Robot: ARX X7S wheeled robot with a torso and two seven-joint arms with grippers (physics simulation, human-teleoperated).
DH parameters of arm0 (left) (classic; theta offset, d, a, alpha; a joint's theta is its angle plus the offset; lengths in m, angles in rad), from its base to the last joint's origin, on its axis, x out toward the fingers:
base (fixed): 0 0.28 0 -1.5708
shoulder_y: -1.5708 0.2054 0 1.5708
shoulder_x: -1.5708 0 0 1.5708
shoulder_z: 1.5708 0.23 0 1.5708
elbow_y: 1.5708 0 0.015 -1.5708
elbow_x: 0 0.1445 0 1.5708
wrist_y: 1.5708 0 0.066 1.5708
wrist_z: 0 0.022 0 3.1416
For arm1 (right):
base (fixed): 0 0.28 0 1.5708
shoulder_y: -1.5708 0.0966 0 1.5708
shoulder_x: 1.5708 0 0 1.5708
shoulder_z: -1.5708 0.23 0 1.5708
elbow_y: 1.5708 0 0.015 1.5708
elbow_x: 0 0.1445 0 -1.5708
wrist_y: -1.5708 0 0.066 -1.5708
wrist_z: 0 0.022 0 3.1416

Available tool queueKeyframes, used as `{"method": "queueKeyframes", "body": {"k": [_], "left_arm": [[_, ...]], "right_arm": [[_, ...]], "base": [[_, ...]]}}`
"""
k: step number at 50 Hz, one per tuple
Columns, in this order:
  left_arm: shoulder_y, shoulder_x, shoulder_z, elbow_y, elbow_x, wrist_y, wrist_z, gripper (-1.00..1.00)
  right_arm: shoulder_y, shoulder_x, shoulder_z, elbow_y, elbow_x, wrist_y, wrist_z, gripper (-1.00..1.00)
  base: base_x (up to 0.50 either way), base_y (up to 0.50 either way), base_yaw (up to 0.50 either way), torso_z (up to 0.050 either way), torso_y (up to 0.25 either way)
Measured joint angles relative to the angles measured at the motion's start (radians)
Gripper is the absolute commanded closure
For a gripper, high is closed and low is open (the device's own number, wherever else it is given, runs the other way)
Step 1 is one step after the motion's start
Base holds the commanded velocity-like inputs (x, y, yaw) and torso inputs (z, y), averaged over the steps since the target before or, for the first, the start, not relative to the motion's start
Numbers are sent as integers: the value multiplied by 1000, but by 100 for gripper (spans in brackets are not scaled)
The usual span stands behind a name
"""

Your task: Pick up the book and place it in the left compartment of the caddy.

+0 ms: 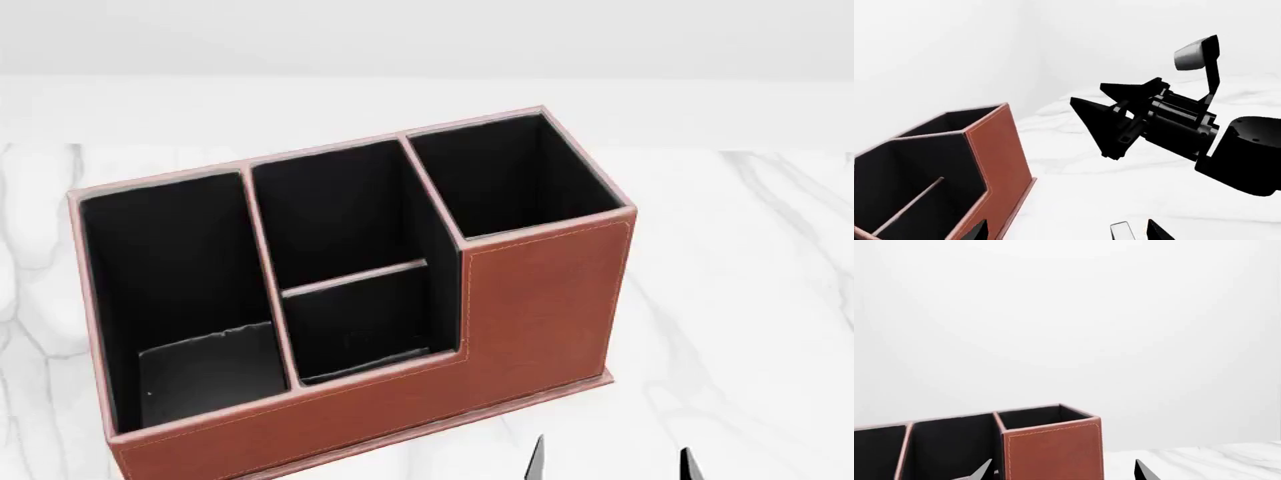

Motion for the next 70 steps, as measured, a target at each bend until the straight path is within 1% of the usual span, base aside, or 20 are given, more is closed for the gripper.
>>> {"method": "queueKeyframes", "body": {"k": [15,31,50,61,70], "left_arm": [[-40,17,51,-2,6,-49,32,-100],[-112,88,119,-40,24,-117,52,-100],[-171,153,167,-86,38,-163,60,-100],[-186,177,195,-99,52,-172,69,-100],[-175,191,199,-109,38,-145,79,-100]], "right_arm": [[4,3,-4,4,2,0,4,-100],[7,6,-10,8,2,0,7,-100],[8,9,-18,13,0,-4,11,-100],[9,11,-21,14,0,-5,13,-100],[11,13,-24,15,1,-4,15,-100]], "base": [[0,0,0,0,0],[0,0,0,0,0],[0,0,0,0,0],[0,0,0,0,0],[0,0,0,0,0]]}}
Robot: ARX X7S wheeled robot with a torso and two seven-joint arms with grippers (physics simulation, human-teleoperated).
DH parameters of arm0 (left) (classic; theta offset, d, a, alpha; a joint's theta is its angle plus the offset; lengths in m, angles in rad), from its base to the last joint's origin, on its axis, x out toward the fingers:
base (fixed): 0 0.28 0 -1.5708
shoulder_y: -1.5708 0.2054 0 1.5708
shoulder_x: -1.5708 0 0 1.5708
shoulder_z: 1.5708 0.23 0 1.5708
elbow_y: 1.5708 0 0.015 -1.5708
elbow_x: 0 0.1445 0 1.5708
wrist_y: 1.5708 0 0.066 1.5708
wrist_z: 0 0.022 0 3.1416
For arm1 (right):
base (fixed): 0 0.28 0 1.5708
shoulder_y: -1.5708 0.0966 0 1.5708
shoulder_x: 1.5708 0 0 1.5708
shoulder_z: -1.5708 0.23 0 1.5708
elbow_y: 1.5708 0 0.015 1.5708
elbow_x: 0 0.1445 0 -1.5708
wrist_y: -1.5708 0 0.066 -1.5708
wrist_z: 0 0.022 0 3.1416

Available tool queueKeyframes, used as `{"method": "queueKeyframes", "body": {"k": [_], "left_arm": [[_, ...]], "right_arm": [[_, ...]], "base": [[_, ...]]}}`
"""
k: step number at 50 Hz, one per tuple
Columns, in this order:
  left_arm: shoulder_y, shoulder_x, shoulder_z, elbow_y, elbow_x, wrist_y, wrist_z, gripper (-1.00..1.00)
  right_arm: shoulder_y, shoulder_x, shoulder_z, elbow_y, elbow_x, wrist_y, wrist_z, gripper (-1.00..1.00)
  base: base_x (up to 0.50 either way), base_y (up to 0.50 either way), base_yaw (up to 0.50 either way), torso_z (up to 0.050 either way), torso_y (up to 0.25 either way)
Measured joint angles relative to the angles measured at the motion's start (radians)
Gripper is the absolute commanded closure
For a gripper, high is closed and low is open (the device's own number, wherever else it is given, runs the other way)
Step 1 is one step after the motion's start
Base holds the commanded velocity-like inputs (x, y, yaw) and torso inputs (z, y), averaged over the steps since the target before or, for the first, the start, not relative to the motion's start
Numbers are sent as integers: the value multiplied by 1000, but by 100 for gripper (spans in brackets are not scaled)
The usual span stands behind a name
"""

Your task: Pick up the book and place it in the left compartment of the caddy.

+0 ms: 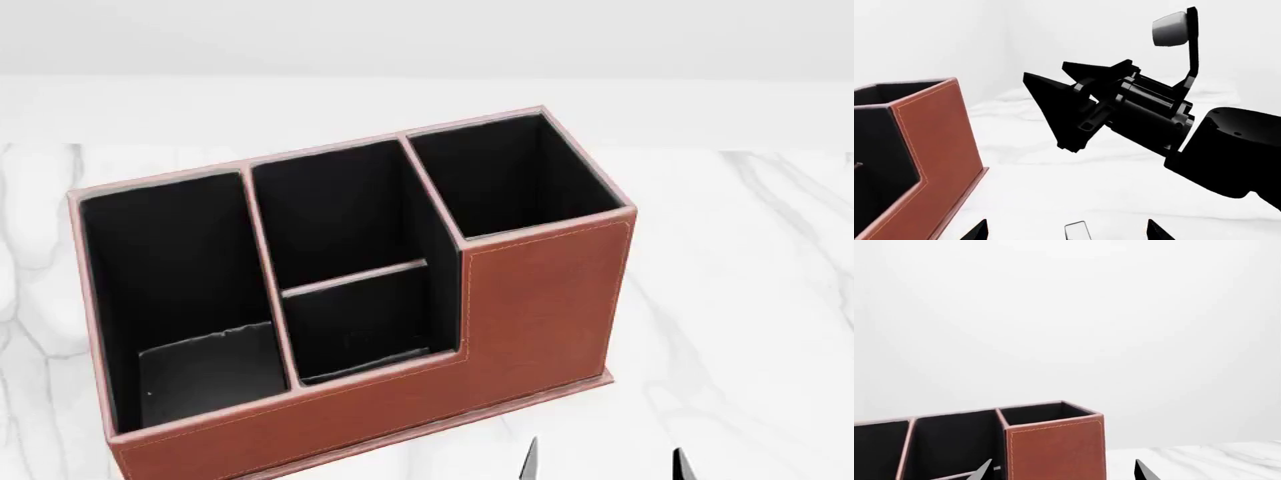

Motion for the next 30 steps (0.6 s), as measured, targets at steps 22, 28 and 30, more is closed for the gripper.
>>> {"method": "queueKeyframes", "body": {"k": [22,28,30], "left_arm": [[27,54,-6,-65,-66,55,6,-100],[36,73,-3,-90,-83,66,11,-100],[38,80,0,-98,-88,69,13,-100]], "right_arm": [[2,5,-3,0,6,-1,6,-100],[1,7,-4,1,6,-4,7,-100],[1,7,-4,1,6,-4,8,-100]], "base": [[0,0,0,0,0],[0,0,0,0,0],[0,0,0,0,0]]}}
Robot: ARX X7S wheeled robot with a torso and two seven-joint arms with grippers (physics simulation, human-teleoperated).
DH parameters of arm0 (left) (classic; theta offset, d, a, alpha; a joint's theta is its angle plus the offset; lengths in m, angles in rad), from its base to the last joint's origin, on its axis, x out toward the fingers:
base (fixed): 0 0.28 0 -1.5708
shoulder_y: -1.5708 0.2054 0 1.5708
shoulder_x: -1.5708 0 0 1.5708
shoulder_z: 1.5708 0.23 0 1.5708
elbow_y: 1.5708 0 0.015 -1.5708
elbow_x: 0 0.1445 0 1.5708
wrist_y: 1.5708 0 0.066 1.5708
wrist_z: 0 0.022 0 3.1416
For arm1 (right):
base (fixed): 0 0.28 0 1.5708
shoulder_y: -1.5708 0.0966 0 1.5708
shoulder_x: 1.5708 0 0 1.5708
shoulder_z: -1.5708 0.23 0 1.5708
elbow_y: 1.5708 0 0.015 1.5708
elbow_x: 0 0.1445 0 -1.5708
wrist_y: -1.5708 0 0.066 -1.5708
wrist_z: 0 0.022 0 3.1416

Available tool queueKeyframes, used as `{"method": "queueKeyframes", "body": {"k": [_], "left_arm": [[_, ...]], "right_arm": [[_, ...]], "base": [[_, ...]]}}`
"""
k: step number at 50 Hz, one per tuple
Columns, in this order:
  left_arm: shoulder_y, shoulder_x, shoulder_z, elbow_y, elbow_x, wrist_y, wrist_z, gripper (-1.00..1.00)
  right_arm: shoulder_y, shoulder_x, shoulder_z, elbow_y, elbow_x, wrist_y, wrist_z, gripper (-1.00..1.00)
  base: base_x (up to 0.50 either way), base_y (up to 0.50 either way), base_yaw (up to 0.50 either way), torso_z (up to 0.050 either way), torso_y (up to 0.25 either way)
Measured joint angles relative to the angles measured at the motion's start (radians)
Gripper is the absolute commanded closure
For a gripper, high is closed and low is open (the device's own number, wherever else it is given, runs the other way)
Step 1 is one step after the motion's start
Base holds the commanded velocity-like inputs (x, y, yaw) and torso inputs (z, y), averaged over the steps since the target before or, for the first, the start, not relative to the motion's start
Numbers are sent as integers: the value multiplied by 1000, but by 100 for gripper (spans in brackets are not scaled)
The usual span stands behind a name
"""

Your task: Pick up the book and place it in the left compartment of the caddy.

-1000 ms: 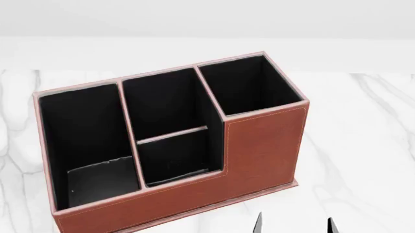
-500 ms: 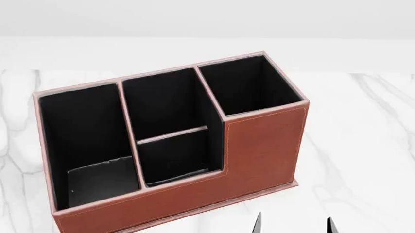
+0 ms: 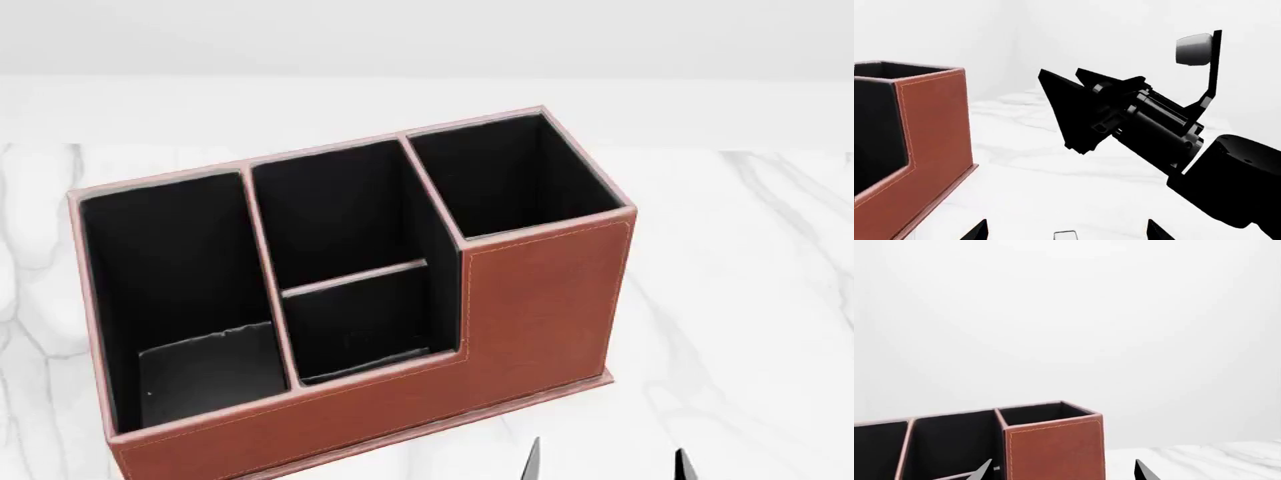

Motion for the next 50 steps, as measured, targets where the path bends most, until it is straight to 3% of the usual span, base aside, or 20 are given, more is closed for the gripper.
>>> {"method": "queueKeyframes", "body": {"k": [50], "left_arm": [[-25,83,61,-127,-26,-39,15,-100]], "right_arm": [[5,10,-8,3,9,-4,12,-100]], "base": [[0,0,0,0,0]]}}
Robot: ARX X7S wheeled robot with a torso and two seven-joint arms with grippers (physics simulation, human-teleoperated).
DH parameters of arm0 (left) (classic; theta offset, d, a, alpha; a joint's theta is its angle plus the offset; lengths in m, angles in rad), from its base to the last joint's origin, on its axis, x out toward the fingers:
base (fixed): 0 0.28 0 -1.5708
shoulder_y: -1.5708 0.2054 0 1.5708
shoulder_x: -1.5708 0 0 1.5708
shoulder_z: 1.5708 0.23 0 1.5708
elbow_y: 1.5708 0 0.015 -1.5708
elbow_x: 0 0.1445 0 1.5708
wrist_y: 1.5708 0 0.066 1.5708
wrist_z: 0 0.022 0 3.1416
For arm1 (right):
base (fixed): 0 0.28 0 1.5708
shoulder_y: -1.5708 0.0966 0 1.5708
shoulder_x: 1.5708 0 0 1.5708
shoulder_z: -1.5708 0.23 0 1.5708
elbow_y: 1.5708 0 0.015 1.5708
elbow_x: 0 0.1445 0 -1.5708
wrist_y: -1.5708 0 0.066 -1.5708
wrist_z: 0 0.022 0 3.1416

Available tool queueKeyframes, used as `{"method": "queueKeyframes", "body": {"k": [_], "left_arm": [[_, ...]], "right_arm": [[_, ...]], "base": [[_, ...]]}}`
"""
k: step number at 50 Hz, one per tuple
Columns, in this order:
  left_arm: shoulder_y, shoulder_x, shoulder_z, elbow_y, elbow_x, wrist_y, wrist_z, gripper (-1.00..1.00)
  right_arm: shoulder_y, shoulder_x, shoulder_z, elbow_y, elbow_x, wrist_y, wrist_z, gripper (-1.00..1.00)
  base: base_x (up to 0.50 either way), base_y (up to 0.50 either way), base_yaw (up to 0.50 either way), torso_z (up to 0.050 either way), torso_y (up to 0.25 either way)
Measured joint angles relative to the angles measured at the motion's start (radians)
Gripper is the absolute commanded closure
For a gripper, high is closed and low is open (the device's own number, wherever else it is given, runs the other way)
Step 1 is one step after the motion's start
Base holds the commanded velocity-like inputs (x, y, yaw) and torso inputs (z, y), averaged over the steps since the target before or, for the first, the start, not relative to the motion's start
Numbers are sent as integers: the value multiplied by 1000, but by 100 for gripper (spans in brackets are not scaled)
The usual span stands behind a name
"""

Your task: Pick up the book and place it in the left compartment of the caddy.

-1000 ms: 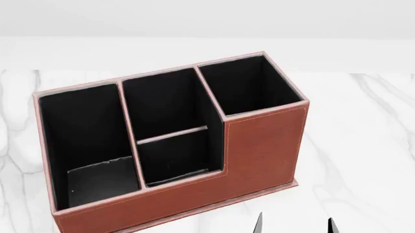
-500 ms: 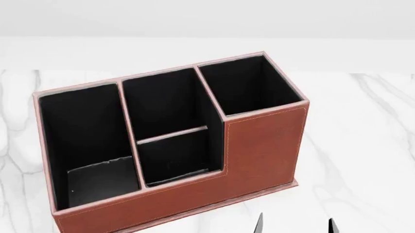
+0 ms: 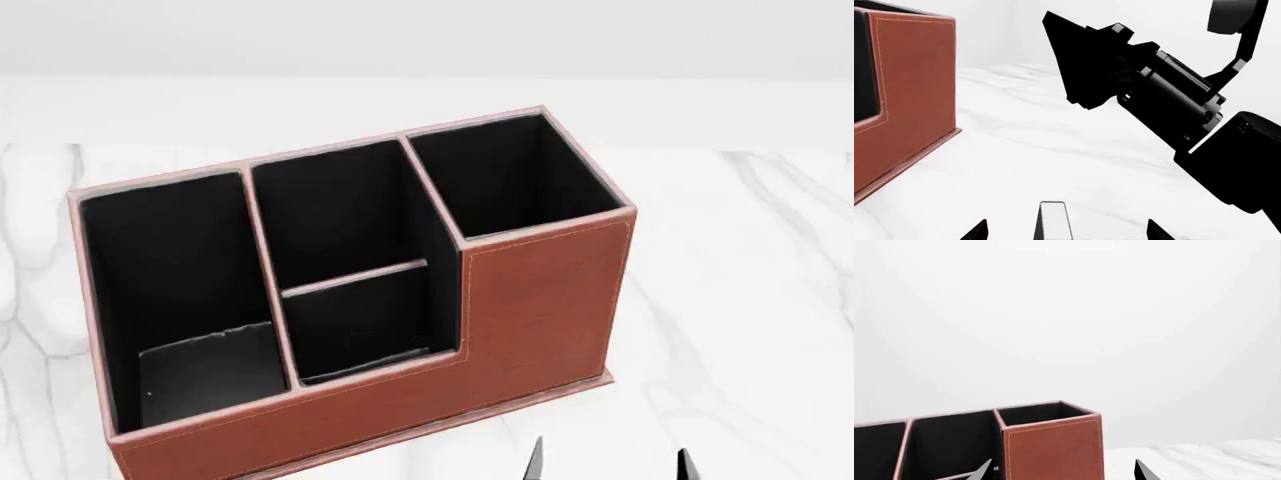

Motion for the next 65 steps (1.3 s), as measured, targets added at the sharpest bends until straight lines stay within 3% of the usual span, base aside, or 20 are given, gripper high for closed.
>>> {"method": "queueKeyframes", "body": {"k": [65], "left_arm": [[-60,78,66,-156,46,-49,-9,-100]], "right_arm": [[6,11,-15,6,6,-2,13,-100]], "base": [[0,0,0,0,0]]}}
